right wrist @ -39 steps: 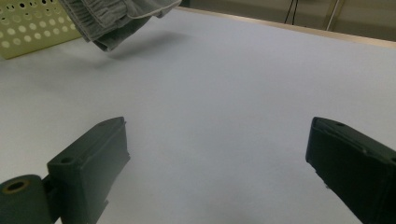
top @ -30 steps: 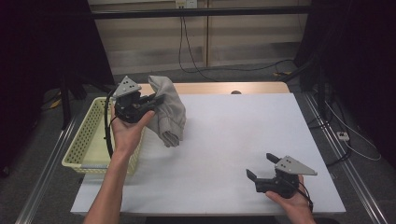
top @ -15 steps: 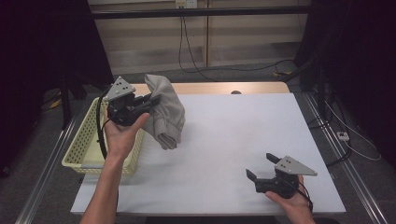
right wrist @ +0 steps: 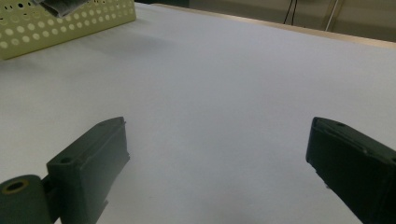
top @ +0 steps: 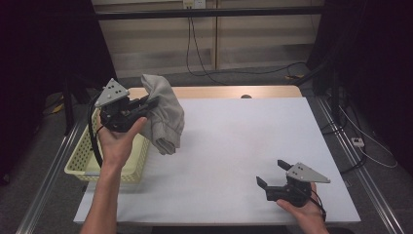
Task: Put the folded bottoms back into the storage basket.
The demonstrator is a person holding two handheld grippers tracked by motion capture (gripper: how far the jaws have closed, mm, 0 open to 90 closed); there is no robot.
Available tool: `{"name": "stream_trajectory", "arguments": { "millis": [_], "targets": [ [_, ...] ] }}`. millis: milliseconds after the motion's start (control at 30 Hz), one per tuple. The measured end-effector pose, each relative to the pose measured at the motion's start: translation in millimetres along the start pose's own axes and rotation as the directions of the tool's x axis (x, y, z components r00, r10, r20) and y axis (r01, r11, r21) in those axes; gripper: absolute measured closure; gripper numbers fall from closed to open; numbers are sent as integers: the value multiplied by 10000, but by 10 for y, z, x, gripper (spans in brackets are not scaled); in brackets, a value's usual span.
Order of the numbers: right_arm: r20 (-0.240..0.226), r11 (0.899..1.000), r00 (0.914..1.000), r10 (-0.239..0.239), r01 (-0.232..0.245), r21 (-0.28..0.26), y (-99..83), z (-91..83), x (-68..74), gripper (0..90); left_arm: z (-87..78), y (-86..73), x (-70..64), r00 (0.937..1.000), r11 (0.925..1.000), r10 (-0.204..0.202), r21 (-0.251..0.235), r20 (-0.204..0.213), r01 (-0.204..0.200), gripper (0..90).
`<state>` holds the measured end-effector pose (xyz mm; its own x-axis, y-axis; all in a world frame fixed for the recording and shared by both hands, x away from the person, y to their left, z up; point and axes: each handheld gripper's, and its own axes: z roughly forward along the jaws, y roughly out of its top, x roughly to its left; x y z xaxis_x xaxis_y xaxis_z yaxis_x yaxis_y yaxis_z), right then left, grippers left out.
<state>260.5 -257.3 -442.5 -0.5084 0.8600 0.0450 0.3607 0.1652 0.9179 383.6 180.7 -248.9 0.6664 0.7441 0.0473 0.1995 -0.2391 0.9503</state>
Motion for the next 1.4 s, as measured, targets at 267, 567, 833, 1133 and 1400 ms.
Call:
{"name": "stream_trajectory", "arguments": {
  "millis": [267, 567, 833, 1133, 1400],
  "targets": [
    [-27, 10000, 10000, -12, 12, 10, 1, 3, 4, 51, -54, 28, -19, 9998, 9998, 189, -16, -32, -189, 808],
    [-28, 10000, 10000, -41, 41, -16, -1, -5, 1, 51, -148, 68, -33, 9985, 9989, 468, -60, -272, -470, 808],
    [-39, 10000, 10000, -41, 41, -26, -1, -9, 4, 51, -217, 67, 19, 9981, 9994, 326, -114, -514, -332, 808],
    [-54, 10000, 10000, -19, 19, -6, 0, -6, 8, 51, -373, 84, 100, 9973, 9987, 140, -484, -728, -176, 808],
    [-48, 10000, 10000, -30, 30, -1, -1, -5, 7, 51, -528, 88, 180, 9949, 9967, -93, -810, -1004, 12, 809]
  ]
}}
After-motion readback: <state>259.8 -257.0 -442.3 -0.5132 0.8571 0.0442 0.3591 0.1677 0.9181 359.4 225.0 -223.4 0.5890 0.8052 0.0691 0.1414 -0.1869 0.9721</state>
